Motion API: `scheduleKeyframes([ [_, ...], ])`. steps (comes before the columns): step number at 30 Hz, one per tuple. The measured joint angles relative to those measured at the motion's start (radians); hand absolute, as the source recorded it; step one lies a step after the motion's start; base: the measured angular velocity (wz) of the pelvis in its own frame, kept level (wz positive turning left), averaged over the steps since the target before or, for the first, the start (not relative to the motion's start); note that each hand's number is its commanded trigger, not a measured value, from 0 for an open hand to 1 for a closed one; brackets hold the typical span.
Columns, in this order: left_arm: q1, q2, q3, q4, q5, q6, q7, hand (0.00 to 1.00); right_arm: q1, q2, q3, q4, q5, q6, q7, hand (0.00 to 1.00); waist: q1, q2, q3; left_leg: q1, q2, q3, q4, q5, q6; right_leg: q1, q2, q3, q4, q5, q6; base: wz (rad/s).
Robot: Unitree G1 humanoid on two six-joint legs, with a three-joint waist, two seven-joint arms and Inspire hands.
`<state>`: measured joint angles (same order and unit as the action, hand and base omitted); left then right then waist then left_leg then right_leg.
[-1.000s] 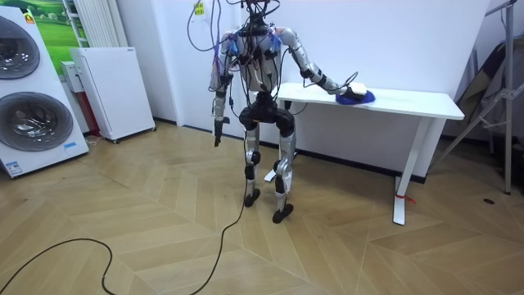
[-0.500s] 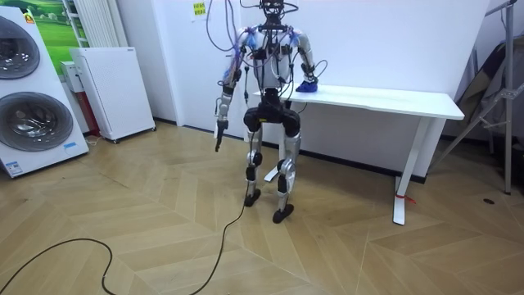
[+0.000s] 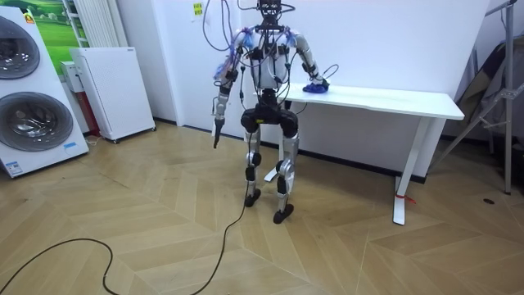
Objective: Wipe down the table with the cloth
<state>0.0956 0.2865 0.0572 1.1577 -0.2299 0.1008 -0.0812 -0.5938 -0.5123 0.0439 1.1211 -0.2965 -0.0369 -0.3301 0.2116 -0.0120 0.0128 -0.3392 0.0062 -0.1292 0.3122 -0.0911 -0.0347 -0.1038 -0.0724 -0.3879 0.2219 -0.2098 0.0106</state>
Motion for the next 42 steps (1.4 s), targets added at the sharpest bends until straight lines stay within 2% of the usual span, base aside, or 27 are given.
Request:
scheduleKeyframes([
  [1, -0.003, 0.001, -0.001, 0.000, -0.029, 0.001, 0.001, 0.00, 0.018, -0.004, -0.028, 0.001, 0.006, -0.013, -0.003, 1.00, -0.021, 0.002, -0.0004, -0.001, -0.003, 0.000, 0.000, 0.002, 0.003, 0.001, 0.000, 0.005, -0.001, 0.001, 0.001, 0.07],
  [3, 0.008, 0.004, 0.004, 0.002, -0.053, 0.000, 0.003, 0.00, 0.069, -0.007, -0.077, 0.002, 0.026, -0.039, -0.019, 1.00, -0.047, 0.001, -0.0085, 0.000, -0.009, 0.002, -0.002, 0.003, 0.005, 0.001, -0.001, 0.025, -0.001, 0.001, 0.003, 0.07],
  [4, 0.011, 0.004, 0.014, 0.002, -0.055, 0.000, 0.006, 0.00, 0.100, -0.009, -0.114, 0.002, 0.048, -0.044, -0.031, 1.00, -0.061, -0.005, -0.0182, 0.003, -0.012, 0.005, -0.006, 0.004, 0.007, 0.003, -0.003, 0.032, -0.001, 0.000, 0.005, 0.05],
  [5, 0.013, 0.004, 0.018, 0.002, -0.056, 0.001, 0.007, 0.00, 0.113, -0.010, -0.128, 0.002, 0.059, -0.044, -0.035, 1.00, -0.071, -0.003, -0.0202, 0.005, -0.013, 0.008, -0.006, 0.004, 0.008, 0.006, -0.005, 0.034, -0.001, -0.001, 0.006, 0.06],
  [6, 0.013, 0.004, 0.020, 0.002, -0.064, 0.001, 0.013, 0.00, 0.146, -0.011, -0.164, 0.003, 0.066, -0.046, -0.043, 1.00, -0.086, -0.003, -0.0212, 0.018, -0.013, 0.027, -0.008, 0.004, 0.011, 0.020, -0.006, 0.048, -0.002, -0.001, 0.008, 0.07],
  [7, 0.016, 0.004, 0.021, 0.001, -0.065, 0.000, 0.013, 0.00, 0.182, -0.013, -0.193, 0.003, 0.068, -0.051, -0.052, 1.00, -0.101, -0.003, -0.0277, 0.029, -0.010, 0.052, -0.008, 0.001, 0.017, 0.030, -0.008, 0.062, -0.003, -0.004, 0.013, 0.05],
  [9, 0.021, 0.004, 0.023, -0.005, -0.075, 0.000, 0.024, 0.00, 0.234, -0.016, -0.229, 0.003, 0.077, -0.063, -0.069, 1.00, -0.122, -0.005, -0.0338, 0.039, -0.010, 0.067, -0.007, -0.004, 0.023, 0.047, -0.010, 0.061, -0.015, -0.006, 0.015, 0.00],
  [10, 0.022, 0.004, 0.031, -0.009, -0.078, -0.001, 0.030, 0.00, 0.262, -0.016, -0.264, 0.003, 0.083, -0.068, -0.078, 1.00, -0.137, -0.005, -0.0346, 0.046, -0.009, 0.074, -0.006, -0.006, 0.026, 0.055, -0.010, 0.065, -0.018, -0.005, 0.016, -0.07],
  [12, 0.027, 0.004, 0.058, -0.020, -0.094, -0.003, 0.031, 0.00, 0.308, -0.017, -0.306, 0.003, 0.097, -0.074, -0.106, 1.00, -0.140, -0.007, -0.0360, 0.055, -0.007, 0.085, -0.006, -0.010, 0.027, 0.057, -0.009, 0.089, -0.016, -0.006, 0.016, -0.17],
  [16, 0.034, 0.004, 0.066, -0.020, -0.090, -0.009, 0.032, 0.00, 0.393, -0.024, -0.340, 0.002, 0.104, -0.074, -0.164, 1.00, -0.145, -0.006, -0.0373, 0.092, -0.004, 0.104, -0.015, -0.016, 0.029, 0.087, -0.011, 0.102, -0.027, -0.005, 0.021, -0.11],
  [22, 0.035, -0.001, 0.048, -0.021, -0.092, -0.007, 0.035, 0.00, 0.398, -0.006, -0.324, -0.004, 0.068, -0.061, -0.237, 1.00, -0.135, 0.001, -0.0379, 0.111, -0.002, 0.114, -0.020, -0.017, 0.028, 0.100, -0.009, 0.116, -0.033, -0.002, 0.020, -0.08],
  [25, 0.029, -0.005, 0.011, -0.019, -0.090, -0.007, 0.034, 0.00, 0.358, -0.002, -0.285, -0.025, 0.025, -0.004, -0.266, 1.00, -0.113, 0.010, -0.0334, 0.119, 0.008, 0.128, -0.022, -0.021, 0.025, 0.094, -0.003, 0.143, -0.033, 0.005, 0.017, -0.26],
  [26, 0.017, -0.008, 0.004, -0.006, -0.091, -0.008, 0.033, 0.00, 0.345, -0.003, -0.258, -0.047, 0.013, 0.027, -0.274, 1.00, -0.096, 0.014, -0.0301, 0.118, 0.017, 0.145, -0.024, -0.021, 0.024, 0.083, -0.003, 0.145, -0.029, 0.011, 0.012, -0.42],
  [27, 0.011, -0.009, -0.001, 0.003, -0.091, -0.008, 0.033, 0.00, 0.330, -0.003, -0.246, -0.052, 0.004, 0.042, -0.274, 1.00, -0.090, 0.017, -0.0279, 0.116, 0.022, 0.153, -0.024, -0.021, 0.024, 0.078, -0.002, 0.144, -0.028, 0.013, 0.011, -0.41],
  [29, 0.000, -0.018, -0.023, 0.008, -0.086, -0.009, 0.033, 0.00, 0.267, 0.006, -0.178, -0.090, -0.070, 0.104, -0.278, 1.00, -0.075, 0.032, -0.0194, 0.091, 0.039, 0.173, -0.022, -0.019, 0.019, 0.039, 0.006, 0.157, -0.013, 0.018, 0.005, -0.38],
  [30, -0.005, -0.023, -0.024, 0.011, -0.082, -0.009, 0.032, 0.00, 0.242, 0.009, -0.160, -0.095, -0.087, 0.115, -0.278, 1.00, -0.068, 0.035, -0.0186, 0.085, 0.042, 0.179, -0.023, -0.017, 0.017, 0.026, 0.008, 0.165, -0.010, 0.021, 0.003, -0.38],
  [31, -0.015, -0.031, -0.026, 0.016, -0.082, -0.009, 0.031, 0.00, 0.185, 0.013, -0.114, -0.107, -0.124, 0.138, -0.275, 1.00, -0.060, 0.035, -0.0123, 0.073, 0.045, 0.182, -0.024, -0.011, 0.015, -0.001, 0.008, 0.168, 0.009, 0.022, 0.001, -0.33],
  [32, -0.030, -0.034, -0.029, 0.023, -0.080, -0.009, 0.028, 0.00, 0.132, 0.026, -0.058, -0.118, -0.178, 0.153, -0.274, 1.00, -0.043, 0.040, 0.0005, 0.067, 0.049, 0.187, -0.029, -0.005, 0.012, -0.021, 0.008, 0.169, 0.022, 0.024, -0.002, -0.31],
  [34, -0.035, -0.032, -0.034, 0.023, -0.079, -0.011, 0.027, 0.00, 0.056, 0.046, 0.035, -0.128, -0.252, 0.169, -0.254, 1.00, -0.011, 0.037, 0.0048, 0.062, 0.051, 0.183, -0.047, 0.005, 0.006, -0.044, 0.011, 0.167, 0.023, 0.028, -0.010, -0.19],
  [36, -0.035, -0.030, -0.046, 0.025, -0.079, -0.011, 0.025, 0.00, -0.003, 0.068, 0.108, -0.132, -0.293, 0.169, -0.223, 1.00, 0.008, 0.033, 0.0086, 0.058, 0.050, 0.169, -0.064, 0.017, 0.001, -0.049, 0.016, 0.162, 0.017, 0.029, -0.014, 0.11],
  [38, -0.033, -0.030, -0.071, 0.033, -0.082, -0.010, 0.021, 0.00, -0.054, 0.070, 0.177, -0.124, -0.299, 0.170, -0.195, 1.00, 0.047, 0.015, 0.0155, 0.059, 0.050, 0.163, -0.075, 0.019, -0.001, -0.047, 0.019, 0.159, 0.016, 0.025, -0.017, 0.11],
  [40, -0.030, -0.030, -0.085, 0.040, -0.081, 0.003, 0.019, 0.00, -0.084, 0.069, 0.192, -0.121, -0.298, 0.170, -0.171, 1.00, 0.070, 0.004, 0.0217, 0.053, 0.049, 0.159, -0.074, 0.019, -0.002, -0.048, 0.018, 0.153, 0.013, 0.024, -0.017, 0.11],
  [42, -0.020, -0.029, -0.099, 0.041, -0.082, 0.010, 0.018, 0.00, -0.094, 0.065, 0.198, -0.119, -0.295, 0.168, -0.158, 1.00, 0.071, -0.006, 0.0236, 0.047, 0.046, 0.154, -0.074, 0.019, -0.002, -0.047, 0.016, 0.136, 0.010, 0.024, -0.017, 0.17],
])
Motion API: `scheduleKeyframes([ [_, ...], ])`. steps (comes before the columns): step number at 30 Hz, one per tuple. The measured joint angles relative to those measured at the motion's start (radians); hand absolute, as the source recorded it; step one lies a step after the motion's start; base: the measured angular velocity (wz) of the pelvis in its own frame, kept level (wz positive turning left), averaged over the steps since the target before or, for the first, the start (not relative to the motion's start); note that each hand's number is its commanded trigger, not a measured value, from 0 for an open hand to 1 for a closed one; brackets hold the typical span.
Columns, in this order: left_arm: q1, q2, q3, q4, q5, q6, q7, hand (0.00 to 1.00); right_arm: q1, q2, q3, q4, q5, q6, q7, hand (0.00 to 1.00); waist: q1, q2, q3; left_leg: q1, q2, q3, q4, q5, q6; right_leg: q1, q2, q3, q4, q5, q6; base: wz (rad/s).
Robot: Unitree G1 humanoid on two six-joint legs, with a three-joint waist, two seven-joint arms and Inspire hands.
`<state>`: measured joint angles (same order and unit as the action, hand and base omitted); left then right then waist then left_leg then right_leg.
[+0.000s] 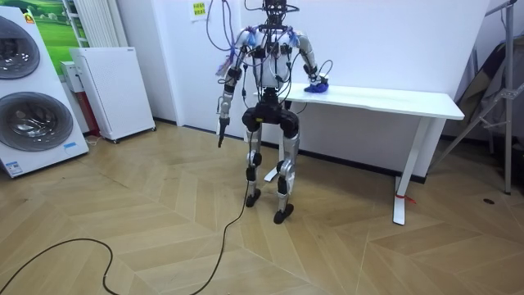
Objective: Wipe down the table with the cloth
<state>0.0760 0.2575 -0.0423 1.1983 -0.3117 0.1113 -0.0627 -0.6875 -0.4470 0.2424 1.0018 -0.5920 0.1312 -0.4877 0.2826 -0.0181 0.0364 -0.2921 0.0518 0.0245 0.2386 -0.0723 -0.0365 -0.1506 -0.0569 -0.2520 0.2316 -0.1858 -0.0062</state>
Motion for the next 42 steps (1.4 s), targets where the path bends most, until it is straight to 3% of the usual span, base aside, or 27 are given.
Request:
scheduleKeyframes([
  [3, 0.006, 0.001, -0.009, -0.001, -0.001, 0.012, -0.005, 0.00, 0.034, -0.008, -0.019, 0.005, 0.055, -0.021, 0.010, 1.00, -0.008, -0.006, -0.0027, 0.001, -0.007, -0.006, 0.004, 0.000, 0.000, 0.016, -0.004, -0.011, -0.012, 0.000, 0.001, 0.18],
  [6, 0.003, 0.008, -0.004, -0.004, -0.008, -0.007, -0.005, 0.00, 0.108, -0.007, -0.081, 0.007, 0.094, -0.078, -0.009, 1.00, -0.043, -0.004, -0.0038, 0.008, -0.012, -0.002, 0.027, -0.008, 0.008, 0.048, -0.009, -0.040, -0.015, -0.004, 0.008, 0.32],
  [9, 0.017, 0.013, 0.042, -0.001, 0.010, -0.009, -0.005, 0.00, 0.262, 0.001, -0.200, 0.008, 0.134, -0.156, -0.050, 1.00, -0.081, -0.013, -0.0194, 0.034, -0.028, -0.001, 0.032, -0.021, 0.022, 0.104, -0.018, -0.052, -0.040, -0.022, 0.024, 0.38],
  [11, 0.059, 0.014, 0.087, -0.023, 0.011, -0.009, 0.010, 0.00, 0.380, 0.015, -0.275, 0.008, 0.190, -0.196, -0.067, 1.00, -0.109, -0.025, -0.0366, 0.064, -0.035, 0.003, 0.050, -0.040, 0.030, 0.148, -0.024, -0.052, -0.053, -0.027, 0.033, 0.06],
  [13, 0.085, 0.014, 0.118, -0.039, 0.017, -0.009, 0.011, 0.00, 0.463, 0.014, -0.333, 0.008, 0.217, -0.221, -0.076, 1.00, -0.123, -0.028, -0.0476, 0.075, -0.037, 0.004, 0.072, -0.058, 0.035, 0.174, -0.025, -0.048, -0.061, -0.026, 0.039, 0.00],
  [15, 0.096, 0.014, 0.156, -0.040, 0.048, -0.010, 0.013, 0.00, 0.518, 0.010, -0.385, 0.008, 0.248, -0.230, -0.079, 1.00, -0.140, -0.022, -0.0535, 0.077, -0.038, 0.003, 0.104, -0.077, 0.041, 0.191, -0.027, -0.049, -0.059, -0.026, 0.046, -0.05],
  [18, 0.103, 0.014, 0.184, -0.052, 0.073, -0.010, 0.030, 0.00, 0.569, 0.008, -0.428, 0.008, 0.266, -0.230, -0.087, 1.00, -0.150, -0.013, -0.0571, 0.094, -0.038, 0.019, 0.138, -0.103, 0.052, 0.210, -0.040, -0.046, -0.038, -0.032, 0.058, -0.15],
  [21, 0.107, 0.011, 0.154, -0.058, 0.088, -0.010, 0.043, 0.00, 0.568, 0.013, -0.416, 0.001, 0.255, -0.218, -0.091, 1.00, -0.141, 0.014, -0.0575, 0.097, -0.025, 0.046, 0.198, -0.152, 0.061, 0.199, -0.055, -0.053, 0.030, -0.054, 0.070, -0.39],
  [22, 0.106, 0.008, 0.132, -0.056, 0.091, -0.010, 0.057, 0.00, 0.547, 0.019, -0.413, 0.000, 0.245, -0.194, -0.093, 1.00, -0.128, 0.022, -0.0548, 0.108, -0.022, 0.063, 0.220, -0.173, 0.067, 0.182, -0.072, -0.053, 0.089, -0.073, 0.076, -0.62],
  [24, 0.096, -0.009, 0.110, -0.045, 0.088, -0.010, 0.071, 0.00, 0.500, 0.021, -0.380, -0.016, 0.224, -0.143, -0.098, 1.00, -0.094, 0.047, -0.0495, 0.114, 0.009, 0.105, 0.258, -0.204, 0.073, 0.136, -0.088, -0.054, 0.198, -0.083, 0.078, -0.86],
  [26, 0.074, -0.008, 0.077, -0.036, 0.089, -0.010, 0.079, 0.00, 0.420, 0.069, -0.307, -0.047, 0.182, -0.060, -0.101, 1.00, -0.052, 0.056, -0.0404, 0.108, 0.041, 0.148, 0.289, -0.229, 0.071, 0.057, -0.115, -0.066, 0.324, -0.077, 0.077, -1.07],
  [27, 0.064, -0.007, 0.077, -0.031, 0.093, -0.010, 0.080, 0.00, 0.394, 0.090, -0.286, -0.051, 0.163, -0.045, -0.100, 1.00, -0.045, 0.056, -0.0361, 0.107, 0.048, 0.149, 0.295, -0.233, 0.071, 0.040, -0.118, -0.070, 0.346, -0.073, 0.080, -0.93],
  [28, 0.027, -0.007, 0.075, -0.011, 0.118, -0.010, 0.084, 0.00, 0.352, 0.135, -0.240, -0.069, 0.118, -0.015, -0.093, 1.00, -0.024, 0.060, -0.0330, 0.101, 0.065, 0.152, 0.304, -0.240, 0.071, -0.002, -0.126, -0.064, 0.401, -0.069, 0.080, -0.74],
  [29, -0.019, -0.010, 0.069, 0.010, 0.136, -0.016, 0.089, 0.00, 0.311, 0.175, -0.180, -0.086, 0.078, 0.009, -0.085, 1.00, 0.009, 0.060, -0.0330, 0.087, 0.081, 0.168, 0.311, -0.240, 0.062, -0.044, -0.163, -0.051, 0.466, -0.081, 0.077, -0.62],
  [30, -0.042, -0.011, 0.068, 0.022, 0.136, -0.025, 0.089, 0.00, 0.285, 0.197, -0.156, -0.088, 0.053, 0.016, -0.075, 1.00, 0.025, 0.060, -0.0327, 0.080, 0.090, 0.174, 0.314, -0.238, 0.057, -0.063, -0.189, -0.047, 0.476, -0.087, 0.079, -0.42],
  [31, -0.086, -0.009, 0.055, 0.050, 0.128, -0.044, 0.089, 0.00, 0.212, 0.234, -0.100, -0.083, 0.016, 0.030, -0.046, 1.00, 0.053, 0.058, -0.0297, 0.061, 0.103, 0.170, 0.314, -0.231, 0.036, -0.083, -0.227, -0.018, 0.455, -0.091, 0.084, -0.23],
  [32, -0.136, -0.008, 0.047, 0.054, 0.123, -0.050, 0.089, 0.00, 0.131, 0.266, -0.047, -0.060, -0.014, 0.033, -0.014, 1.00, 0.084, 0.057, -0.0195, 0.039, 0.119, 0.156, 0.312, -0.219, 0.015, -0.099, -0.249, 0.021, 0.400, -0.087, 0.088, -0.13],
  [33, -0.158, -0.009, 0.043, 0.045, 0.116, -0.051, 0.089, 0.00, 0.089, 0.272, -0.021, -0.049, -0.028, 0.031, 0.003, 1.00, 0.093, 0.054, -0.0115, 0.025, 0.129, 0.148, 0.312, -0.212, 0.004, -0.102, -0.258, 0.033, 0.366, -0.081, 0.094, 0.20],
  [34, -0.190, -0.008, 0.035, 0.034, 0.105, -0.058, 0.087, 0.00, 0.032, 0.278, 0.001, -0.033, -0.050, 0.010, 0.032, 1.00, 0.113, 0.045, -0.0089, -0.014, 0.145, 0.107, 0.311, -0.197, -0.022, -0.102, -0.271, 0.037, 0.291, -0.056, 0.096, 0.73],
  [35, -0.202, -0.004, 0.036, 0.008, 0.105, -0.064, 0.085, 0.00, 0.005, 0.279, 0.000, -0.028, -0.052, -0.012, 0.053, 1.00, 0.112, 0.040, -0.0093, -0.054, 0.152, 0.047, 0.305, -0.171, -0.049, -0.089, -0.272, 0.027, 0.217, -0.013, 0.099, 0.94],
  [36, -0.198, 0.002, 0.038, -0.007, 0.105, -0.065, 0.084, 0.00, 0.005, 0.279, -0.004, -0.029, -0.044, -0.023, 0.053, 1.00, 0.112, 0.032, -0.0097, -0.067, 0.155, 0.022, 0.300, -0.159, -0.070, -0.086, -0.273, 0.023, 0.191, 0.009, 0.100, 1.03],
  [37, -0.188, 0.023, 0.039, -0.023, 0.108, -0.066, 0.080, 0.00, 0.007, 0.277, -0.012, -0.042, -0.034, -0.054, 0.056, 1.00, 0.110, 0.013, -0.0099, -0.077, 0.172, -0.013, 0.289, -0.142, -0.105, -0.092, -0.269, 0.016, 0.171, 0.041, 0.130, 0.74],
  [38, -0.165, 0.036, 0.050, -0.022, 0.107, -0.064, 0.082, 0.00, 0.040, 0.272, -0.013, -0.048, -0.022, -0.095, 0.052, 1.00, 0.109, 0.013, -0.0119, -0.063, 0.199, -0.047, 0.272, -0.126, -0.149, -0.090, -0.238, -0.018, 0.230, 0.007, 0.178, 0.56],
  [39, -0.146, 0.039, 0.062, -0.022, 0.107, -0.064, 0.083, 0.00, 0.050, 0.272, -0.013, -0.048, -0.014, -0.114, 0.049, 1.00, 0.106, 0.014, -0.0121, -0.049, 0.219, -0.055, 0.248, -0.112, -0.168, -0.088, -0.220, -0.033, 0.256, -0.017, 0.169, 0.44],
  [40, -0.107, 0.040, 0.082, -0.019, 0.108, -0.064, 0.081, 0.00, 0.074, 0.266, -0.021, -0.050, -0.003, -0.146, 0.044, 1.00, 0.087, 0.011, -0.0120, -0.028, 0.250, -0.053, 0.209, -0.080, -0.180, -0.083, -0.196, -0.057, 0.299, -0.065, 0.147, 0.52],
  [41, -0.063, 0.038, 0.095, 0.000, 0.113, -0.065, 0.070, 0.00, 0.120, 0.249, -0.048, -0.054, -0.005, -0.178, 0.037, 1.00, 0.060, 0.011, -0.0122, -0.007, 0.271, -0.034, 0.188, -0.052, -0.167, -0.052, -0.181, -0.079, 0.311, -0.101, 0.133, 0.60],
  [42, -0.043, 0.039, 0.110, 0.005, 0.125, -0.063, 0.067, 0.00, 0.151, 0.241, -0.064, -0.058, -0.005, -0.192, 0.028, 1.00, 0.047, 0.005, -0.0136, 0.008, 0.275, -0.015, 0.177, -0.034, -0.151, -0.033, -0.178, -0.087, 0.309, -0.113, 0.129, 0.73],
])
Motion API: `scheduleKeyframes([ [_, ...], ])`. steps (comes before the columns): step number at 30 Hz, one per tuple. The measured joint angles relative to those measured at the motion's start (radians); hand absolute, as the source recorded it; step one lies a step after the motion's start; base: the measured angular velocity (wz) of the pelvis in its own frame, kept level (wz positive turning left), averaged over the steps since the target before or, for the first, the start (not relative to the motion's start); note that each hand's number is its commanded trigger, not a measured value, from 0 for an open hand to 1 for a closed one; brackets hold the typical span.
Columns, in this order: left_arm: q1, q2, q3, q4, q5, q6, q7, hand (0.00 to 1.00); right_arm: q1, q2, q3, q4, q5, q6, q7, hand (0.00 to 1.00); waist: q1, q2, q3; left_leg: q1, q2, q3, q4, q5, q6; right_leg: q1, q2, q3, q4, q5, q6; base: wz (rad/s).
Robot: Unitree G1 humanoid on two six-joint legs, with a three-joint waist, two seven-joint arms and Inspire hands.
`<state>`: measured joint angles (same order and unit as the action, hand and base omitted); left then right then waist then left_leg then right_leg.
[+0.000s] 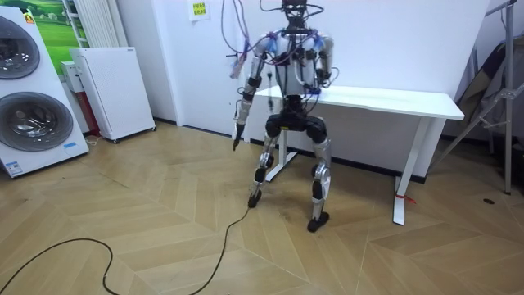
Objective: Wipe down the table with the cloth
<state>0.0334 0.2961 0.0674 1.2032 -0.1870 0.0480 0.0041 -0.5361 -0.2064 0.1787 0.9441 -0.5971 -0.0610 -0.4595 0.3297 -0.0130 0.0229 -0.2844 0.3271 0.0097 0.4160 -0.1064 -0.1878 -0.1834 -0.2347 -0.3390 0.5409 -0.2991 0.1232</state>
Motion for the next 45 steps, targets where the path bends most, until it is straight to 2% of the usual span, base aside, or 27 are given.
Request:
scheduleKeyframes([
  [2, 0.117, 0.004, 0.065, -0.007, 0.052, 0.019, 0.002, 0.00, 0.144, -0.067, -0.086, -0.014, 0.023, -0.050, -0.037, 1.00, -0.095, -0.013, -0.0093, 0.038, 0.000, 0.081, -0.021, 0.051, 0.019, 0.097, 0.015, -0.033, -0.058, -0.018, -0.003, 0.86],
  [3, 0.136, 0.006, 0.073, -0.008, 0.064, 0.028, 0.002, 0.00, 0.179, -0.091, -0.113, -0.022, 0.040, -0.051, -0.047, 1.00, -0.121, -0.015, -0.0108, 0.041, 0.000, 0.109, -0.025, 0.061, 0.020, 0.117, 0.022, -0.036, -0.077, -0.019, -0.003, 0.87],
  [5, 0.166, 0.012, 0.097, -0.020, 0.073, 0.052, 0.008, 0.00, 0.294, -0.184, -0.238, -0.009, 0.110, -0.053, -0.075, 1.00, -0.187, -0.034, -0.0174, 0.046, -0.006, 0.221, -0.032, 0.067, 0.021, 0.144, 0.030, -0.036, -0.114, -0.018, -0.003, 0.61],
  [6, 0.173, 0.012, 0.108, -0.031, 0.076, 0.054, 0.009, 0.00, 0.317, -0.197, -0.277, 0.006, 0.126, -0.053, -0.077, 1.00, -0.200, -0.038, -0.0185, 0.049, -0.006, 0.244, -0.032, 0.067, 0.021, 0.149, 0.030, -0.035, -0.120, -0.017, -0.002, 0.27],
  [7, 0.185, 0.012, 0.132, -0.046, 0.083, 0.052, 0.009, 0.00, 0.358, -0.214, -0.357, 0.050, 0.160, -0.054, -0.080, 1.00, -0.218, -0.043, -0.0256, 0.058, -0.010, 0.267, -0.032, 0.064, 0.024, 0.161, 0.030, -0.032, -0.139, -0.009, 0.002, 0.05],
  [9, 0.184, 0.012, 0.167, -0.057, 0.129, 0.052, 0.009, 0.00, 0.422, -0.241, -0.444, 0.088, 0.187, -0.051, -0.075, 1.00, -0.243, -0.048, -0.0289, 0.067, -0.014, 0.268, -0.012, 0.039, 0.035, 0.191, 0.029, -0.034, -0.167, 0.001, 0.012, 0.00],
  [12, 0.191, 0.010, 0.184, -0.084, 0.159, 0.031, 0.008, 0.00, 0.513, -0.265, -0.531, 0.079, 0.212, -0.046, -0.071, 1.00, -0.251, -0.036, -0.0293, 0.080, -0.030, 0.237, 0.039, -0.038, 0.036, 0.217, 0.022, -0.005, -0.200, 0.025, 0.036, -0.37],
  [13, 0.193, 0.009, 0.185, -0.085, 0.159, 0.026, 0.011, 0.00, 0.516, -0.266, -0.532, 0.060, 0.212, -0.034, -0.068, 1.00, -0.240, -0.025, -0.0296, 0.096, -0.051, 0.192, 0.054, -0.075, 0.039, 0.220, 0.019, 0.009, -0.216, 0.049, 0.042, -1.02],
  [14, 0.192, 0.007, 0.182, -0.079, 0.159, 0.025, 0.016, 0.00, 0.494, -0.262, -0.513, 0.045, 0.214, -0.022, -0.064, 1.00, -0.236, -0.009, -0.0299, 0.112, -0.056, 0.178, 0.068, -0.106, 0.037, 0.221, 0.016, 0.015, -0.233, 0.076, 0.047, -1.11],
  [16, 0.180, -0.003, 0.177, -0.060, 0.160, 0.025, 0.038, 0.00, 0.451, -0.247, -0.472, 0.015, 0.213, 0.009, -0.059, 1.00, -0.226, 0.010, -0.0239, 0.139, -0.075, 0.177, 0.066, -0.128, 0.043, 0.208, 0.011, 0.044, -0.233, 0.103, 0.050, -1.05],
  [18, 0.161, -0.025, 0.163, -0.052, 0.174, 0.024, 0.056, 0.00, 0.390, -0.230, -0.422, -0.017, 0.186, 0.052, -0.040, 1.00, -0.187, 0.035, -0.0252, 0.158, -0.083, 0.182, 0.061, -0.145, 0.049, 0.177, 0.013, 0.041, -0.213, 0.130, 0.037, -1.15],
  [21, 0.133, -0.061, 0.136, -0.044, 0.201, 0.031, 0.062, 0.00, 0.282, -0.119, -0.303, -0.106, 0.056, 0.095, 0.017, 1.00, -0.176, 0.052, -0.0248, 0.170, -0.107, 0.178, 0.031, -0.150, 0.062, 0.132, 0.024, 0.044, -0.201, 0.153, 0.007, -0.75],
  [23, 0.097, -0.085, 0.092, -0.043, 0.196, 0.036, 0.062, 0.00, 0.203, -0.027, -0.161, -0.137, -0.060, 0.106, 0.064, 1.00, -0.158, 0.060, -0.0217, 0.162, -0.130, 0.153, 0.025, -0.143, 0.076, 0.111, 0.026, 0.047, -0.192, 0.160, -0.006, -0.22],
  [24, 0.085, -0.091, 0.080, -0.042, 0.193, 0.036, 0.061, 0.00, 0.181, -0.004, -0.142, -0.135, -0.085, 0.106, 0.075, 1.00, -0.157, 0.061, -0.0212, 0.154, -0.137, 0.141, 0.029, -0.140, 0.080, 0.109, 0.026, 0.049, -0.190, 0.155, -0.016, 0.26],
  [25, 0.064, -0.102, 0.061, -0.033, 0.179, 0.031, 0.058, 0.00, 0.140, 0.034, -0.102, -0.135, -0.132, 0.106, 0.107, 1.00, -0.145, 0.056, -0.0195, 0.147, -0.156, 0.120, 0.038, -0.134, 0.090, 0.085, 0.020, 0.072, -0.178, 0.141, -0.038, 0.34],
  [27, 0.044, -0.115, 0.030, -0.014, 0.175, 0.024, 0.051, 0.00, 0.103, 0.055, -0.052, -0.126, -0.179, 0.094, 0.141, 1.00, -0.129, 0.061, -0.0137, 0.130, -0.187, 0.090, 0.051, -0.130, 0.106, 0.074, 0.002, 0.077, -0.164, 0.131, -0.048, 0.44],
  [28, 0.057, -0.114, 0.014, -0.017, 0.155, 0.021, 0.049, 0.00, 0.103, 0.055, -0.035, -0.121, -0.180, 0.074, 0.146, 1.00, -0.125, 0.061, -0.0139, 0.120, -0.216, 0.065, 0.051, -0.125, 0.120, 0.079, -0.012, 0.078, -0.165, 0.126, -0.057, 0.61],
  [29, 0.080, -0.109, 0.010, -0.022, 0.132, 0.024, 0.049, 0.00, 0.106, 0.053, -0.036, -0.116, -0.176, 0.070, 0.143, 1.00, -0.126, 0.059, -0.0151, 0.119, -0.239, 0.057, 0.043, -0.120, 0.135, 0.082, -0.017, 0.094, -0.168, 0.118, -0.082, 0.61],
  [31, 0.136, -0.091, 0.008, -0.028, 0.114, 0.039, 0.049, 0.00, 0.137, 0.028, -0.055, -0.102, -0.160, 0.056, 0.127, 1.00, -0.138, 0.049, -0.0173, 0.118, -0.271, 0.042, 0.038, -0.118, 0.156, 0.105, -0.019, 0.118, -0.200, 0.119, -0.088, 0.53],
  [32, 0.172, -0.073, 0.009, -0.028, 0.105, 0.046, 0.049, 0.00, 0.170, 0.010, -0.074, -0.084, -0.137, 0.013, 0.097, 1.00, -0.159, 0.044, -0.0163, 0.120, -0.288, 0.031, 0.038, -0.119, 0.170, 0.133, -0.018, 0.123, -0.225, 0.118, -0.085, 0.63],
  [33, 0.187, -0.062, 0.010, -0.028, 0.103, 0.049, 0.050, 0.00, 0.192, 0.006, -0.092, -0.074, -0.126, -0.008, 0.080, 1.00, -0.169, 0.037, -0.0206, 0.121, -0.294, 0.031, 0.037, -0.120, 0.177, 0.148, -0.015, 0.123, -0.240, 0.118, -0.078, 0.76],
  [35, 0.218, -0.035, 0.049, -0.029, 0.118, 0.055, 0.051, 0.00, 0.272, -0.032, -0.143, -0.042, -0.074, -0.082, 0.016, 1.00, -0.202, 0.023, -0.0283, 0.129, -0.307, 0.034, 0.032, -0.126, 0.202, 0.193, 0.031, 0.144, -0.291, 0.122, -0.044, 0.71],
  [37, 0.225, -0.027, 0.078, -0.029, 0.126, 0.055, 0.051, 0.00, 0.331, -0.073, -0.165, -0.039, -0.015, -0.099, -0.022, 1.00, -0.202, 0.019, -0.0291, 0.155, -0.327, 0.041, 0.006, -0.124, 0.219, 0.204, 0.046, 0.146, -0.309, 0.139, -0.016, 0.29],
  [38, 0.227, -0.023, 0.117, -0.029, 0.150, 0.055, 0.050, 0.00, 0.375, -0.094, -0.191, -0.039, 0.011, -0.100, -0.052, 1.00, -0.205, 0.018, -0.0347, 0.171, -0.338, 0.041, -0.015, -0.118, 0.231, 0.205, 0.069, 0.146, -0.323, 0.149, -0.003, 0.18],
  [39, 0.235, -0.020, 0.133, -0.030, 0.156, 0.055, 0.051, 0.00, 0.397, -0.104, -0.210, -0.039, 0.022, -0.100, -0.067, 1.00, -0.207, 0.017, -0.0365, 0.177, -0.343, 0.041, -0.024, -0.114, 0.238, 0.206, 0.081, 0.146, -0.325, 0.152, -0.003, 0.19],
  [41, 0.238, -0.004, 0.176, -0.045, 0.155, 0.055, 0.050, 0.00, 0.462, -0.139, -0.276, -0.014, 0.060, -0.100, -0.107, 1.00, -0.210, 0.008, -0.0490, 0.202, -0.359, 0.042, -0.061, -0.109, 0.260, 0.209, 0.098, 0.145, -0.342, 0.166, -0.012, 0.11],
  [45, 0.243, 0.001, 0.186, -0.073, 0.143, 0.064, 0.038, 0.00, 0.527, -0.198, -0.332, 0.031, 0.084, -0.095, -0.125, 1.00, -0.220, 0.001, -0.0502, 0.234, -0.377, 0.034, -0.081, -0.120, 0.292, 0.232, 0.124, 0.139, -0.357, 0.184, -0.033, 0.03],
])
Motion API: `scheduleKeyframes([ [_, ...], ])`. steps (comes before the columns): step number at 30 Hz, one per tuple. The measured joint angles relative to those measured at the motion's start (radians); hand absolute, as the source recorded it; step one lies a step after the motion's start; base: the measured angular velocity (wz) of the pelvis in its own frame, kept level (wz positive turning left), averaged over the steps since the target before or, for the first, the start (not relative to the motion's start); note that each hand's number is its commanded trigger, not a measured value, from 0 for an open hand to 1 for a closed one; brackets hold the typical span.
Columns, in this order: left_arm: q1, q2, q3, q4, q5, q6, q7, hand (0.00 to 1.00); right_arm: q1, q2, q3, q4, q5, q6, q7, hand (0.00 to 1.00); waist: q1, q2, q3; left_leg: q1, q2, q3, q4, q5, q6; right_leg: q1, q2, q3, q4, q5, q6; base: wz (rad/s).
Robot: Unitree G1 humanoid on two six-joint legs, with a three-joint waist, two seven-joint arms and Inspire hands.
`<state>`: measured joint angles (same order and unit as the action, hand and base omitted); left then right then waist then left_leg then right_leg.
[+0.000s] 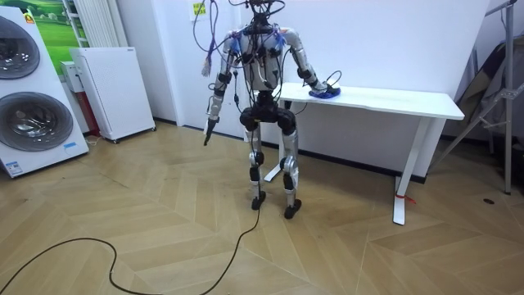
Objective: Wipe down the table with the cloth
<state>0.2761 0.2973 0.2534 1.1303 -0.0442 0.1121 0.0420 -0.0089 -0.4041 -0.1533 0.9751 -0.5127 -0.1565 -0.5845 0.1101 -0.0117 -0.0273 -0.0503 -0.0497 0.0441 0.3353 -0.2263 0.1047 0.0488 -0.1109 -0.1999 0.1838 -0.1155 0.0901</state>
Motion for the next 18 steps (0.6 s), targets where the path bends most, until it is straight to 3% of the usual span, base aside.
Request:
scheduleKeyframes([
  [4, -0.007, -0.003, -0.017, -0.016, -0.006, 0.001, -0.015, 0.00, 0.017, -0.005, -0.029, 0.003, 0.009, 0.053, 0.004, 1.00, -0.004, 0.000, -0.0003, 0.010, 0.000, -0.002, 0.006, -0.013, 0.027, 0.003, 0.026, -0.031, 0.005, 0.024, -0.025, -0.04],
  [7, -0.036, -0.013, -0.054, -0.023, -0.006, -0.001, -0.010, 0.00, -0.028, 0.009, -0.023, 0.002, 0.009, 0.118, 0.007, 1.00, 0.007, -0.003, 0.0023, 0.012, -0.001, 0.000, 0.003, -0.015, 0.033, 0.001, 0.030, -0.024, 0.004, 0.037, -0.025, -0.14],
  [9, -0.048, -0.021, -0.096, -0.012, -0.019, 0.000, -0.011, 0.00, -0.081, 0.032, -0.020, -0.001, 0.000, 0.174, 0.019, 1.00, 0.020, -0.003, 0.0040, 0.008, 0.001, 0.010, 0.003, -0.017, 0.035, -0.014, 0.035, -0.022, 0.009, 0.043, -0.030, -0.45],
  [11, -0.071, -0.037, -0.141, -0.010, -0.023, 0.002, -0.011, 0.00, -0.194, 0.074, 0.054, -0.008, -0.011, 0.252, 0.050, 1.00, 0.056, -0.001, 0.0085, -0.012, 0.002, 0.009, 0.010, -0.017, 0.036, -0.041, 0.049, -0.036, 0.012, 0.048, -0.033, -0.77],
  [12, -0.082, -0.041, -0.146, -0.010, -0.020, 0.001, -0.014, 0.00, -0.221, 0.084, 0.076, -0.021, -0.030, 0.267, 0.066, 1.00, 0.072, 0.000, 0.0091, -0.020, 0.001, 0.009, 0.012, -0.017, 0.036, -0.053, 0.051, -0.040, 0.011, 0.049, -0.034, -0.71],
  [13, -0.106, -0.046, -0.160, 0.018, -0.020, -0.005, -0.019, 0.00, -0.286, 0.108, 0.144, -0.060, -0.075, 0.295, 0.107, 1.00, 0.094, 0.006, 0.0177, -0.031, 0.001, 0.004, 0.015, -0.019, 0.029, -0.067, 0.057, -0.046, 0.012, 0.054, -0.047, -0.55],
  [14, -0.142, -0.049, -0.161, 0.052, -0.021, -0.003, -0.029, 0.00, -0.364, 0.128, 0.221, -0.080, -0.136, 0.304, 0.150, 1.00, 0.104, 0.019, 0.0322, -0.048, -0.001, -0.016, 0.031, -0.021, 0.028, -0.084, 0.060, -0.062, 0.023, 0.053, -0.053, -0.38],
  [15, -0.161, -0.049, -0.161, 0.067, -0.022, -0.002, -0.031, 0.00, -0.398, 0.146, 0.254, -0.085, -0.167, 0.303, 0.164, 1.00, 0.113, 0.023, 0.0363, -0.062, -0.002, -0.028, 0.040, -0.021, 0.027, -0.097, 0.060, -0.074, 0.031, 0.051, -0.058, 0.04],
  [16, -0.189, -0.048, -0.176, 0.076, -0.031, -0.003, -0.032, 0.00, -0.469, 0.176, 0.311, -0.085, -0.205, 0.295, 0.189, 1.00, 0.134, 0.026, 0.0481, -0.088, -0.002, -0.040, 0.049, -0.020, 0.026, -0.124, 0.056, -0.090, 0.049, 0.043, -0.070, 0.28],
  [18, -0.212, -0.058, -0.194, 0.075, -0.045, -0.009, -0.036, 0.00, -0.543, 0.191, 0.360, -0.099, -0.210, 0.279, 0.217, 1.00, 0.185, 0.030, 0.0544, -0.124, 0.000, -0.055, 0.069, -0.017, 0.015, -0.168, 0.043, -0.121, 0.089, 0.031, -0.080, 0.32],
])
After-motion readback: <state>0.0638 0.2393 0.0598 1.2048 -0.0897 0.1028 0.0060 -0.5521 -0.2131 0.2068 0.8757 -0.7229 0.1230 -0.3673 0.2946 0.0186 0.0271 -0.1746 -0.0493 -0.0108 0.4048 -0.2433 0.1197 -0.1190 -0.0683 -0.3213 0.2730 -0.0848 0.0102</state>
